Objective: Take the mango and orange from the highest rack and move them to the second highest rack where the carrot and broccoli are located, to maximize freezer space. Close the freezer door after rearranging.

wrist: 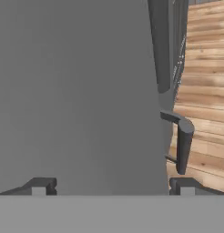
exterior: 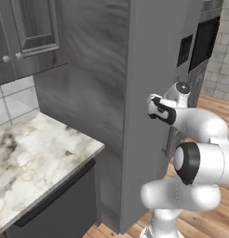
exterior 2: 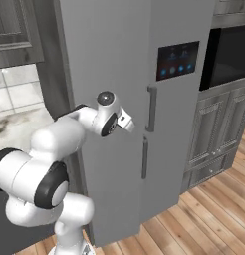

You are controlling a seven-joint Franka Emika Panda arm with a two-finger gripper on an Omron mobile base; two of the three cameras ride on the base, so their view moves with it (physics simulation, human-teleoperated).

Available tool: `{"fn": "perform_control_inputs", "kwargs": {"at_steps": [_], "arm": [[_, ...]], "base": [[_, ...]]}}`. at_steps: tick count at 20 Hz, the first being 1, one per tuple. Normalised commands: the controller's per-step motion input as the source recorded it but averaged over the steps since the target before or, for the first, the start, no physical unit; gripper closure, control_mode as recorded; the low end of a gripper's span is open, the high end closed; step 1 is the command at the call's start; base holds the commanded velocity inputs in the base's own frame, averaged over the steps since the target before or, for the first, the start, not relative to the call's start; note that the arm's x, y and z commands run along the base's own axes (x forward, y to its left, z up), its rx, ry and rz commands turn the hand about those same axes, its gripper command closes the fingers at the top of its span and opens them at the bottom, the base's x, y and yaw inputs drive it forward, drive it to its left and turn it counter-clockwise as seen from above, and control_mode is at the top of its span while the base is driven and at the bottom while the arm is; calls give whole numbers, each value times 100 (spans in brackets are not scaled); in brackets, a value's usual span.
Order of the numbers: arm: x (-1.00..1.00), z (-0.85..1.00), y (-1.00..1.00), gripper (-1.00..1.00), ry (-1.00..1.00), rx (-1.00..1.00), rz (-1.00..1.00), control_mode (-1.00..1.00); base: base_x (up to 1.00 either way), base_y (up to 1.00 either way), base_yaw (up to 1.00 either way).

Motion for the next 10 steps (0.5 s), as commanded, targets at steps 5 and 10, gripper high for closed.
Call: {"fn": "perform_control_inputs", "kwargs": {"at_steps": [5,10], "arm": [[22,-18,26,-100,0,0,0,-100],[0,-19,39,-100,0,0,0,-100]], "base": [[0,0,0],[0,0,0]]}}
